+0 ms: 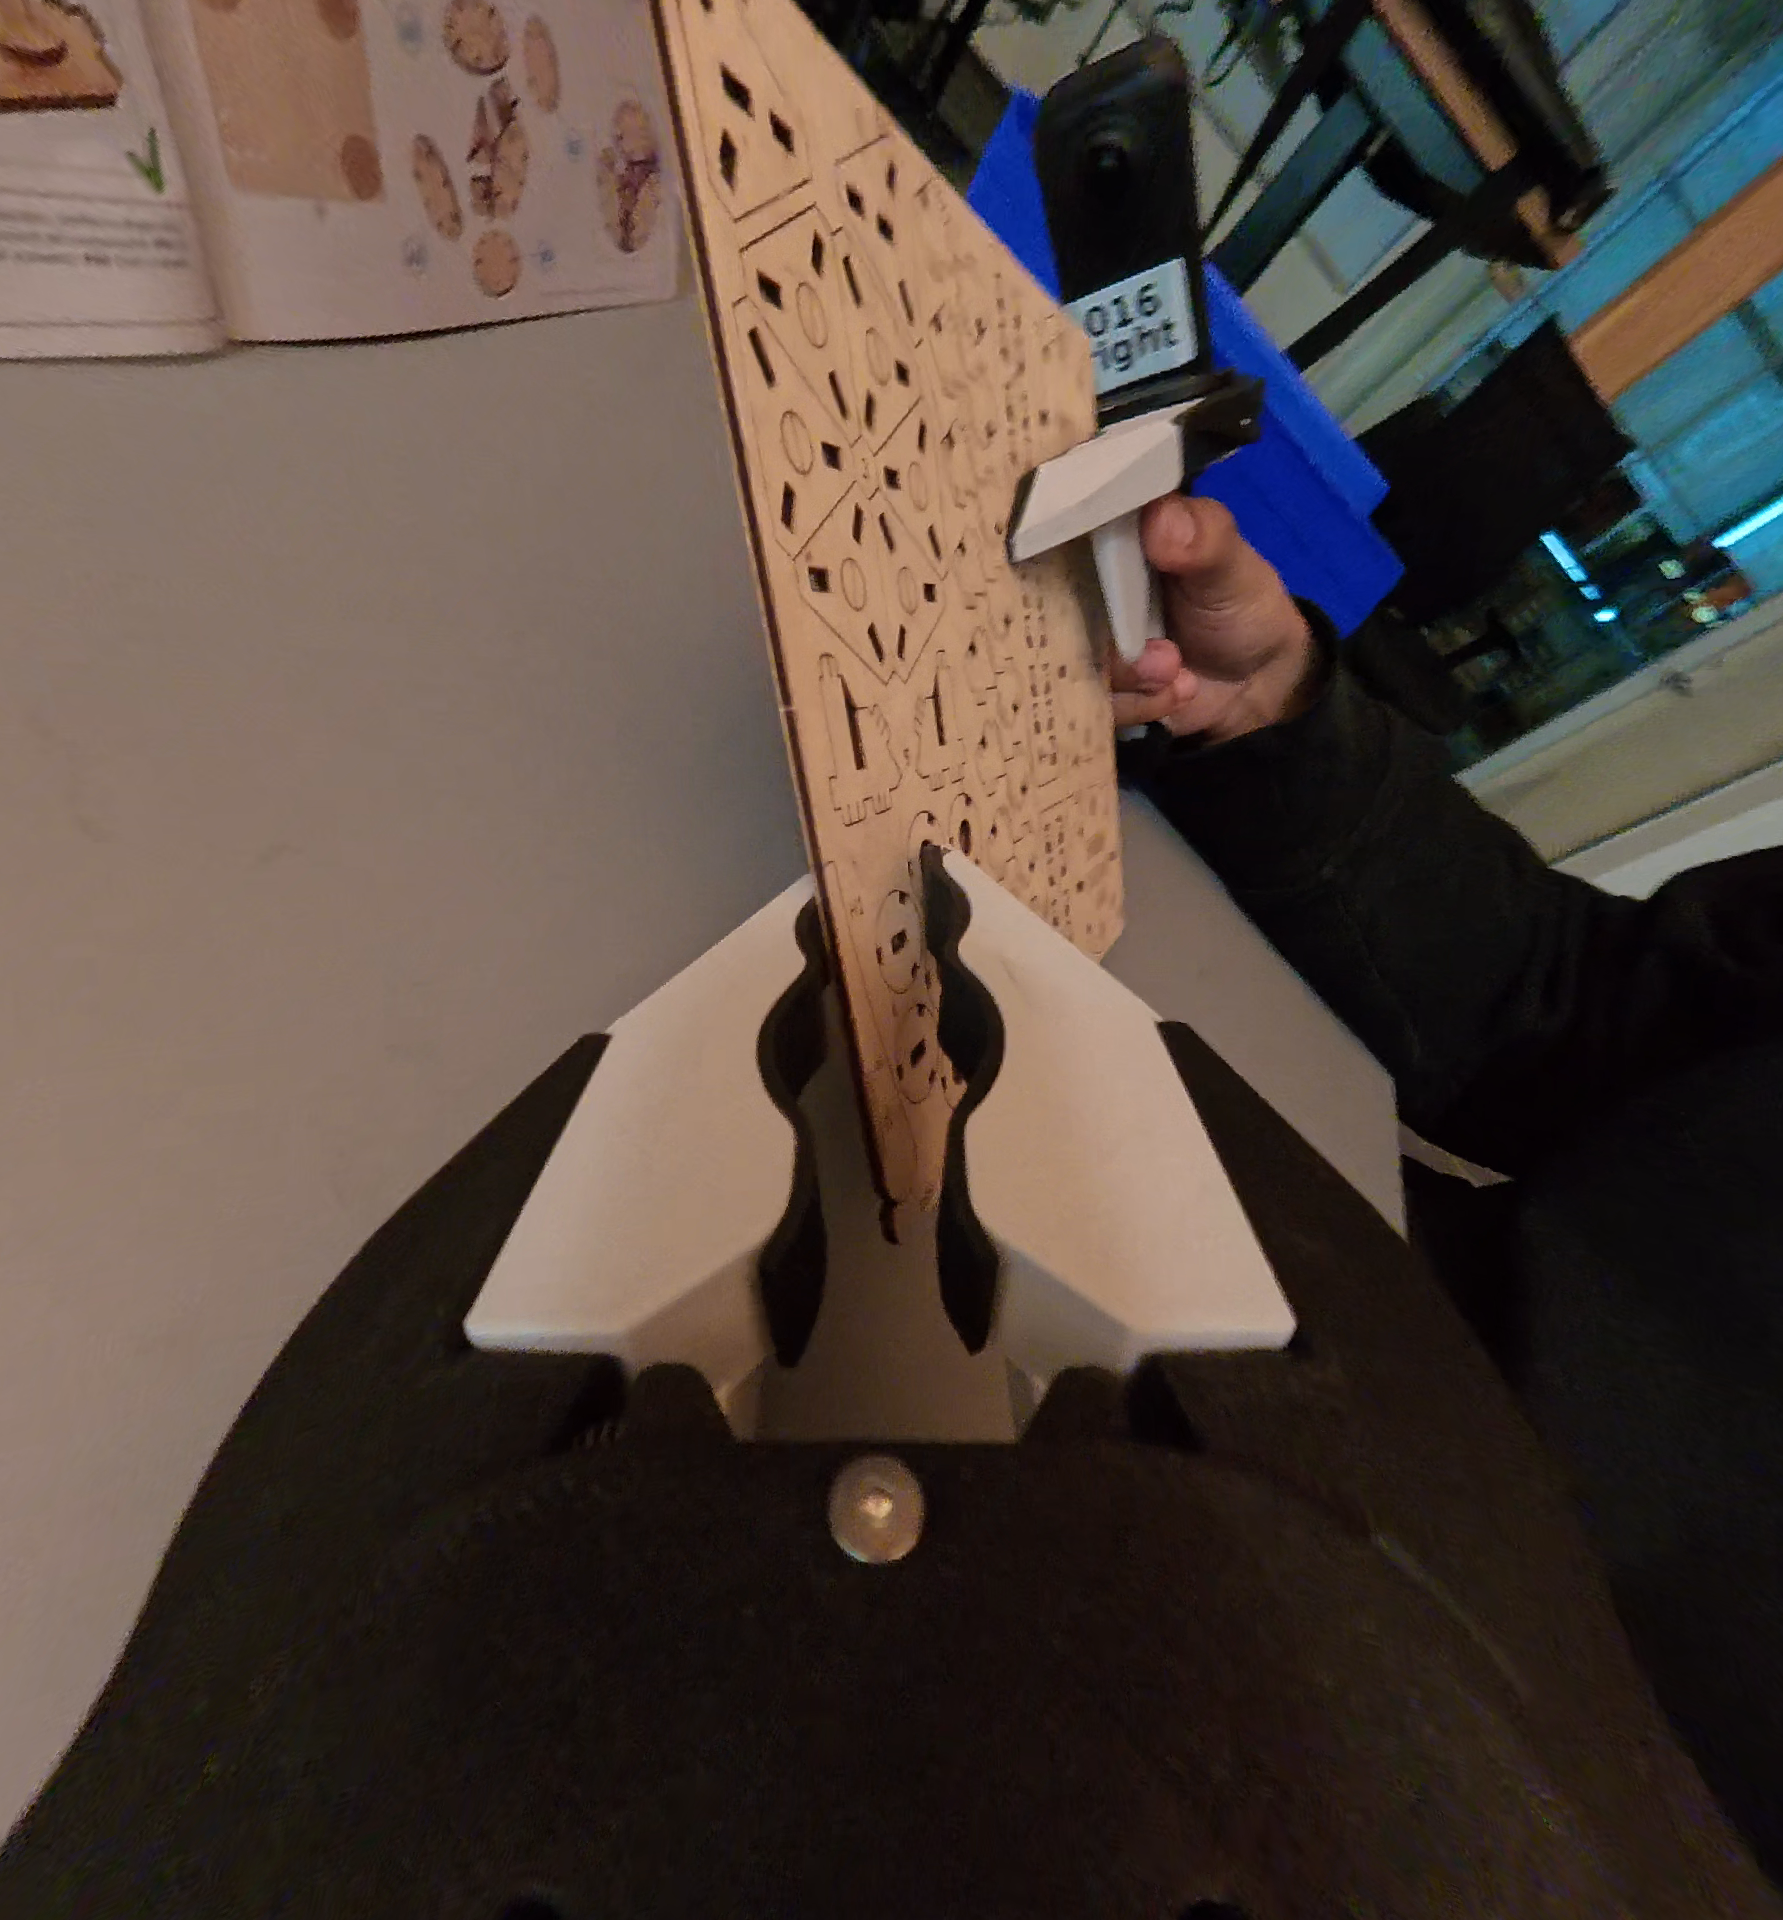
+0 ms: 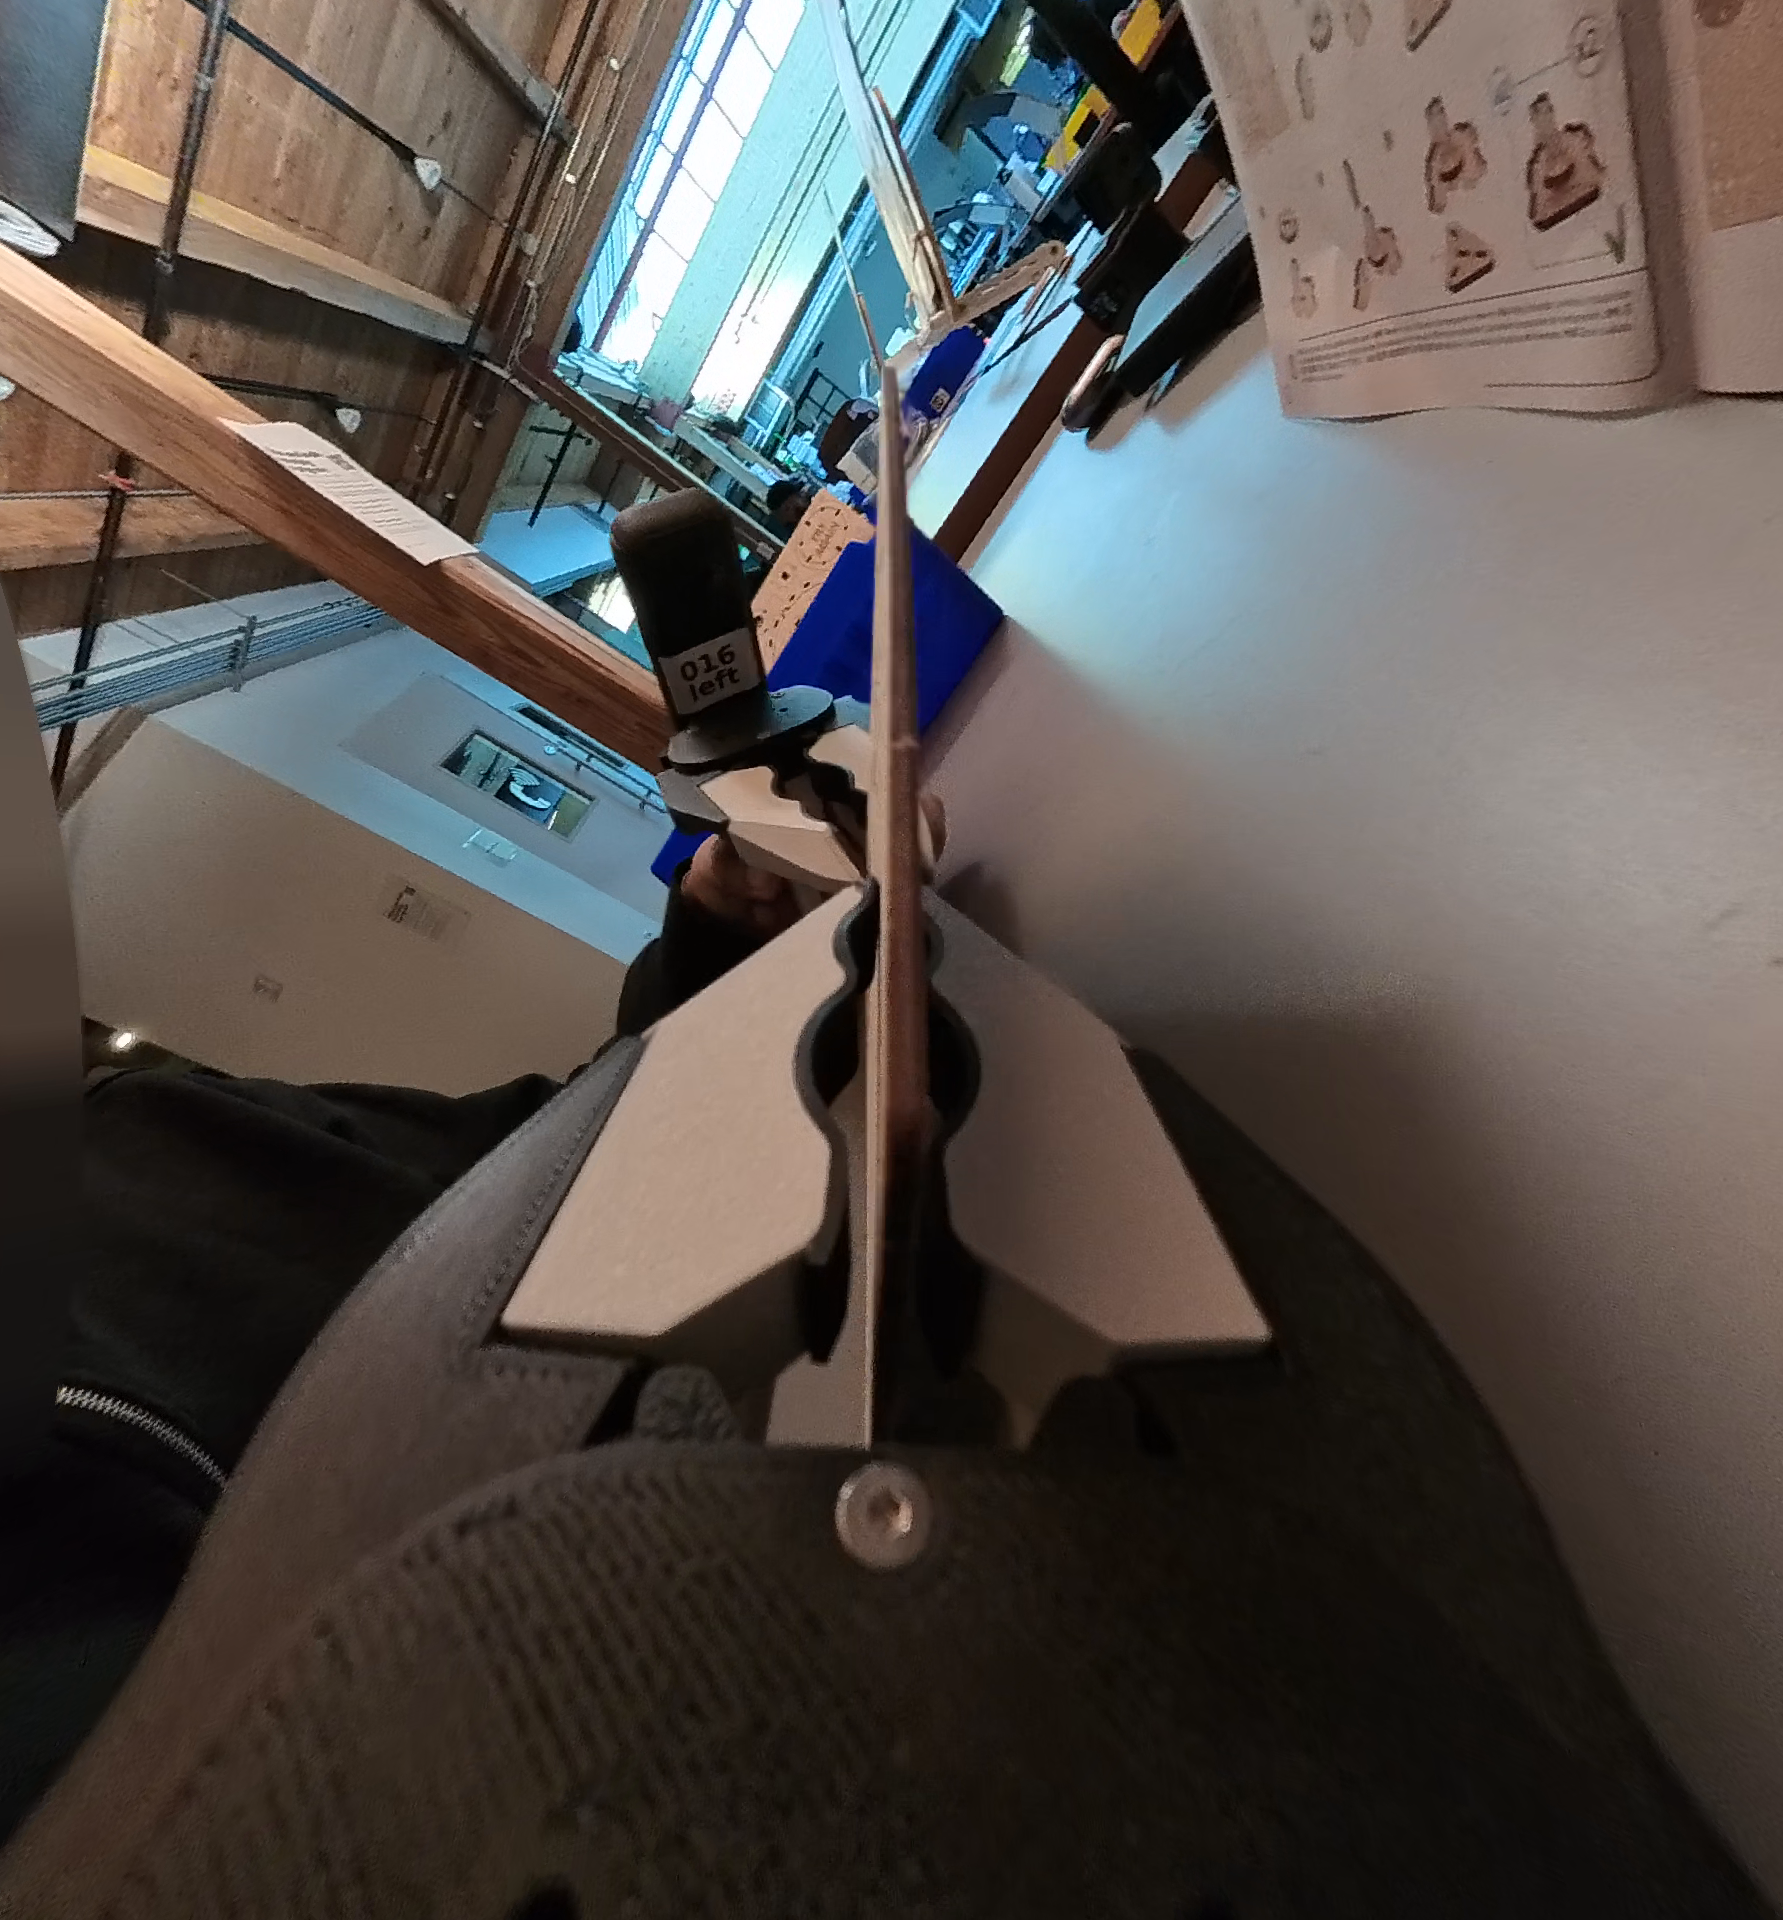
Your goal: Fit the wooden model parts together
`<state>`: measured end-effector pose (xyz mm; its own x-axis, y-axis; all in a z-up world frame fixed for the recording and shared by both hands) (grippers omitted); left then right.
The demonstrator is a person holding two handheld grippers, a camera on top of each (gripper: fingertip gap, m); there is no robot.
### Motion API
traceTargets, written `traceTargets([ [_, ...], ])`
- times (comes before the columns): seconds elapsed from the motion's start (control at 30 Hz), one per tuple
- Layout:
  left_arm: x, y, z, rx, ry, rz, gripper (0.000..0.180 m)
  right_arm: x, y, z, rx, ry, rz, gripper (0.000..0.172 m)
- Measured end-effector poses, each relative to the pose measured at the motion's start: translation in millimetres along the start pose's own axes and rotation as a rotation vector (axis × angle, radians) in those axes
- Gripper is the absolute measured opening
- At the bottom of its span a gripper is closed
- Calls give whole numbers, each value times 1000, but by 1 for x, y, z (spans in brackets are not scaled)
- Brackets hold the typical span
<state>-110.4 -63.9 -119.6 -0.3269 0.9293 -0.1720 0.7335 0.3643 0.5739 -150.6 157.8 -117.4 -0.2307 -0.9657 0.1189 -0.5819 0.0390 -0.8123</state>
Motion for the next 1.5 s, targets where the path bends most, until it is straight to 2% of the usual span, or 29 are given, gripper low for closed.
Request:
traceTargets([
  [0.1,-3,6,-2,-32,31,113,25,-1,-5,0,3,-19,-37,0],
  [0.2,-5,6,-3,-77,55,182,23,-1,-8,2,7,-55,-61,1],
  [0.4,-4,6,1,-74,15,189,27,2,-14,12,-7,-162,-101,1],
  [0.47,-2,10,4,-81,-24,224,21,4,-16,14,-19,-178,-107,1],
  [0.5,-2,13,6,-83,-40,253,11,4,-17,14,-27,-183,-105,1],
  [0.53,-1,16,7,-81,-49,277,5,4,-17,14,-34,-181,-103,1],
  [0.63,2,19,7,-51,-57,270,3,4,-18,6,-27,-83,-114,1],
  [0.7,2,19,4,-46,-30,248,3,1,-14,-4,-31,25,-78,9],
  [0.87,-3,7,-10,-37,136,109,3,-23,-6,-32,-56,303,62,48],
  [0.93,-9,-2,-18,-93,255,63,3,-29,-4,-37,-86,357,115,55],
  [1.07,-18,-11,-26,-230,466,85,3,-20,-4,-31,-125,317,170,64],
  [1.17,-20,-7,-30,-169,545,70,3,0,-3,-15,-131,240,197,74],
  [1.3,-21,5,-34,-64,705,31,4,34,-10,11,-21,230,71,72],
  [1.37,-16,10,-33,-83,754,25,3,53,-17,26,-1,210,15,69],
  [1.5,0,22,-25,-137,790,39,3,72,-32,37,11,311,-63,48],
])
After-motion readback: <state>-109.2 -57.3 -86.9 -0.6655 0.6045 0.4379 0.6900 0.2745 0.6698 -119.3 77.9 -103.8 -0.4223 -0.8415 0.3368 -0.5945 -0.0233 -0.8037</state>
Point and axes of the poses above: each gripper's, where its closed fingertips meet, x out along the fingers, z out of its underside, y = z × x across the jaws, the point moved 8 cm from there along -x, back along the fingers, and after that the axes turned 12 degrees about y, right-handed, at the moved point
